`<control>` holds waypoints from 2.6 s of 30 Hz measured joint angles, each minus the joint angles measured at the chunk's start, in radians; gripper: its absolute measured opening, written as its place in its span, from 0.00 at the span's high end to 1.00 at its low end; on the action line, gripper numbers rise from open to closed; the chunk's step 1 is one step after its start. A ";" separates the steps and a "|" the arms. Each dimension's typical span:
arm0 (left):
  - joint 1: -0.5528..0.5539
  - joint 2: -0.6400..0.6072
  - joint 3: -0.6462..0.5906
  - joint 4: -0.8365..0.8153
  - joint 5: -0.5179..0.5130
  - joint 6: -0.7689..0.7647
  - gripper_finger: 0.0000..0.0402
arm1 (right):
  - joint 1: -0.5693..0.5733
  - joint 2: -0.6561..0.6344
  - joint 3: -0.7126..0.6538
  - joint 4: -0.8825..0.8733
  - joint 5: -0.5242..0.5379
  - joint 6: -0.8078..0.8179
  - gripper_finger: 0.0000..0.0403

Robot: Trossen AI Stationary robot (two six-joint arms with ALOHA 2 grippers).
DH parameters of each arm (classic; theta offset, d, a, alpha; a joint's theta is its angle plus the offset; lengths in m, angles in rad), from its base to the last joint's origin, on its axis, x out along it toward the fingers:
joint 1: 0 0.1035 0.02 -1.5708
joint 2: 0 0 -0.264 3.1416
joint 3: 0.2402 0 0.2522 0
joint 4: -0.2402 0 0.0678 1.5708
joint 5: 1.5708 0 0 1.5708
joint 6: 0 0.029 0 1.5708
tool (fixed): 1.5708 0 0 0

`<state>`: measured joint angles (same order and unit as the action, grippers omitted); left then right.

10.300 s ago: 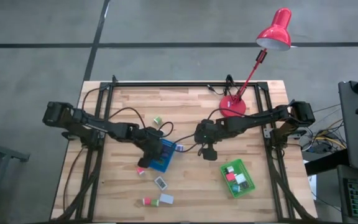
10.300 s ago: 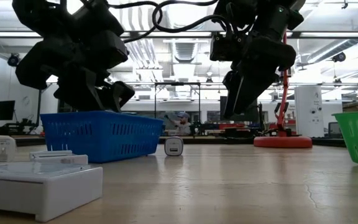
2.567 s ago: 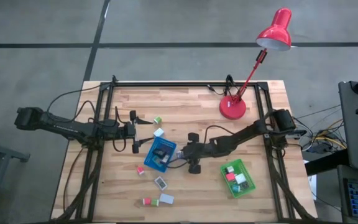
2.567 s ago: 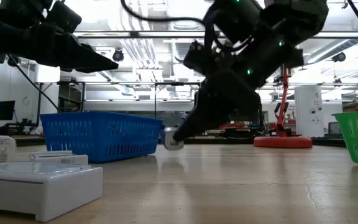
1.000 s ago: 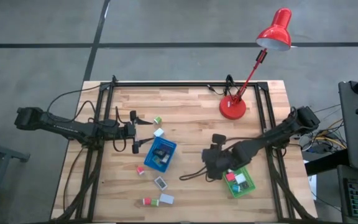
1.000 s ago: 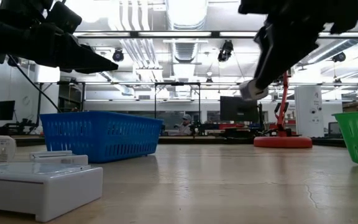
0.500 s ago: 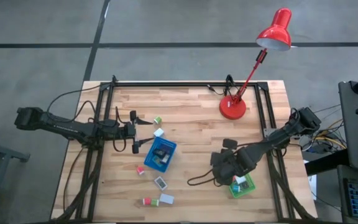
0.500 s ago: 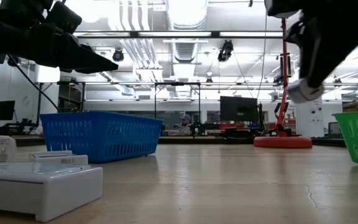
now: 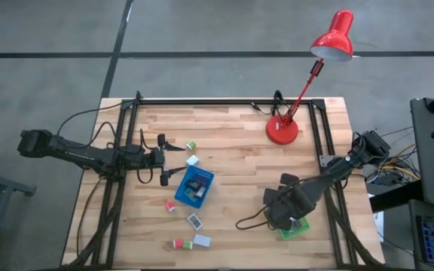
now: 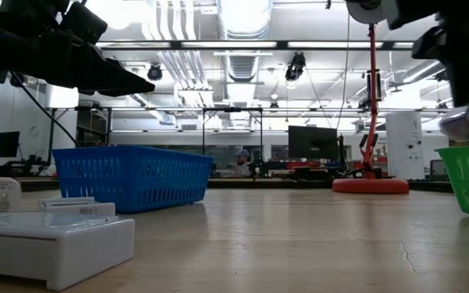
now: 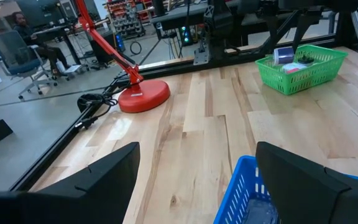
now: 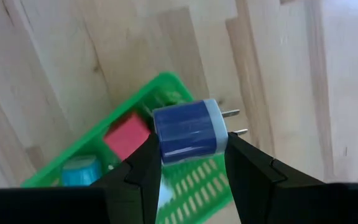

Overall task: Pick & Place Office items
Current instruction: Put the violet charger adapter into the green bin, then put the top green charger adapter into the green bin

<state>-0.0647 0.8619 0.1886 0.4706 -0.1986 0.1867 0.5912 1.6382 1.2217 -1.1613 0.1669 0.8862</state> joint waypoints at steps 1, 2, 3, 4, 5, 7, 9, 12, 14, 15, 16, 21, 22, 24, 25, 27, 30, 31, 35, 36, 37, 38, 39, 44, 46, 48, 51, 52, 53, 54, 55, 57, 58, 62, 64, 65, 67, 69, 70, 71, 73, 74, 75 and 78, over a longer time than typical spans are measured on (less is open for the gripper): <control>0.000 0.000 0.000 0.000 0.000 0.000 0.19 | 0.002 0.000 0.000 -0.005 -0.010 0.006 0.66; 0.000 0.000 0.000 0.000 0.000 0.000 0.19 | 0.005 0.000 0.000 -0.012 -0.019 0.010 0.66; 0.000 0.000 0.000 0.000 0.000 0.000 0.19 | 0.007 0.000 0.000 -0.017 -0.034 0.015 0.66; 0.000 0.000 0.000 0.000 0.000 0.000 0.19 | 0.010 0.000 0.000 -0.016 -0.050 0.016 0.66; 0.000 0.000 0.000 0.000 0.000 -0.001 0.19 | 0.013 0.000 0.000 -0.014 -0.065 0.017 0.66; 0.000 0.000 0.000 0.000 0.000 -0.004 0.19 | 0.018 0.000 0.000 -0.015 -0.089 0.017 0.66; 0.000 0.000 0.000 0.000 0.000 -0.004 0.19 | 0.020 0.000 0.000 -0.014 -0.104 0.017 0.66; 0.000 0.000 0.000 0.000 0.000 -0.004 0.19 | 0.020 0.000 0.000 -0.014 -0.131 0.017 0.66; 0.000 0.000 0.000 0.000 0.000 -0.005 0.19 | 0.020 0.000 0.000 -0.013 -0.144 0.016 0.66; 0.000 0.000 0.000 0.000 0.000 -0.007 0.19 | 0.020 0.000 0.000 -0.013 -0.152 0.016 0.66; 0.000 0.000 0.000 0.000 0.000 -0.008 0.19 | 0.020 0.000 -0.001 -0.011 -0.161 0.016 0.66; 0.000 0.000 0.000 0.000 0.000 -0.008 0.19 | 0.020 0.000 -0.024 -0.005 -0.197 0.016 0.66; 0.000 0.000 0.000 0.000 0.000 -0.008 0.19 | 0.020 0.000 -0.030 0.002 -0.202 0.016 0.66; 0.000 0.000 0.000 -0.001 0.000 -0.008 0.19 | 0.020 0.000 -0.044 0.021 -0.215 0.015 0.66; 0.000 0.000 0.000 -0.001 0.000 -0.008 0.19 | 0.020 0.000 -0.051 0.033 -0.221 0.014 0.66; 0.000 0.000 0.000 -0.001 0.000 -0.008 0.19 | 0.020 0.001 -0.062 0.049 -0.231 0.011 0.66; 0.000 0.000 0.000 -0.001 0.000 -0.008 0.19 | 0.020 0.001 -0.080 0.058 -0.252 0.010 0.66; 0.000 0.000 0.000 -0.001 0.000 -0.008 0.19 | 0.020 0.001 -0.087 0.063 -0.257 0.010 0.66; 0.000 0.000 0.000 -0.002 0.000 -0.010 0.19 | 0.020 0.001 -0.113 0.096 -0.281 0.009 0.66; 0.000 0.000 0.000 -0.002 0.000 -0.011 0.19 | 0.020 0.001 -0.120 0.106 -0.285 0.009 0.66; 0.000 0.000 0.000 -0.002 0.000 -0.011 0.19 | 0.020 0.001 -0.128 0.120 -0.295 0.009 0.66; 0.000 0.000 0.000 -0.002 0.000 -0.011 0.19 | 0.020 0.001 -0.133 0.127 -0.299 0.010 0.66; 0.000 0.000 0.000 -0.002 0.000 -0.011 0.19 | 0.020 0.001 -0.135 0.129 -0.299 0.011 0.66; -0.001 0.000 0.000 -0.002 0.000 -0.011 0.19 | 0.020 0.001 -0.132 0.129 -0.294 0.012 0.66; -0.001 0.000 0.000 -0.002 0.000 -0.011 0.19 | 0.020 0.001 -0.127 0.132 -0.277 0.017 0.66; -0.001 0.000 0.000 -0.002 0.000 -0.011 0.19 | 0.019 0.001 -0.124 0.133 -0.270 0.025 0.66; -0.001 0.000 0.000 -0.002 0.000 -0.011 0.19 | 0.019 0.001 -0.125 0.133 -0.269 0.041 0.66; -0.001 0.000 0.000 -0.002 0.000 -0.011 0.19 | 0.019 0.001 -0.127 0.133 -0.268 0.051 0.66; -0.001 0.000 0.000 -0.002 0.000 -0.011 0.19 | 0.019 0.001 -0.130 0.132 -0.268 0.058 0.66; -0.001 0.000 0.000 -0.002 0.000 -0.011 0.19 | 0.019 0.002 -0.130 0.130 -0.268 0.062 0.64; -0.001 0.000 0.000 -0.004 0.000 -0.011 0.19 | 0.019 0.002 -0.130 0.131 -0.267 0.068 0.61; -0.001 0.000 0.000 -0.005 0.000 -0.011 0.19 | 0.019 0.002 -0.130 0.132 -0.265 0.080 0.55; -0.001 0.000 0.000 -0.007 0.000 -0.011 0.19 | 0.019 0.002 -0.130 0.131 -0.262 0.084 0.52; -0.001 0.000 0.000 -0.014 0.000 -0.012 0.19 | 0.020 0.002 -0.130 0.131 -0.250 0.087 0.47; -0.001 0.000 0.000 -0.016 0.000 -0.012 0.19 | 0.019 0.002 -0.130 0.131 -0.250 0.088 0.46; -0.001 0.000 0.000 -0.016 0.000 -0.013 0.19 | 0.020 0.002 -0.130 0.132 -0.250 0.091 0.46; -0.001 0.000 0.000 -0.016 0.000 -0.013 0.19 | 0.020 0.002 -0.128 0.130 -0.248 0.091 0.46; -0.001 0.000 0.000 -0.016 0.000 -0.015 0.19 | 0.020 0.002 -0.119 0.131 -0.242 0.091 0.46; -0.001 0.000 0.000 -0.016 0.000 -0.016 0.19 | 0.020 0.002 -0.114 0.131 -0.238 0.091 0.46; -0.001 0.000 0.000 -0.016 0.000 -0.016 0.19 | 0.020 0.002 -0.108 0.131 -0.228 0.091 0.45; -0.001 0.000 0.000 -0.016 0.000 -0.016 0.19 | 0.020 0.002 -0.092 0.130 -0.203 0.084 0.45; -0.001 0.000 0.000 -0.016 0.000 -0.016 0.19 | 0.020 0.002 -0.081 0.130 -0.189 0.080 0.45; -0.001 0.000 0.000 -0.016 0.000 -0.016 0.19 | 0.020 0.002 -0.071 0.130 -0.175 0.075 0.45; -0.001 0.000 0.000 -0.016 0.000 -0.016 0.19 | 0.020 0.002 -0.036 0.129 -0.118 0.044 0.45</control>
<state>-0.0654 0.8619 0.1883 0.4541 -0.1989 0.1711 0.6109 1.6402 1.1860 -1.0321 0.0484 0.9303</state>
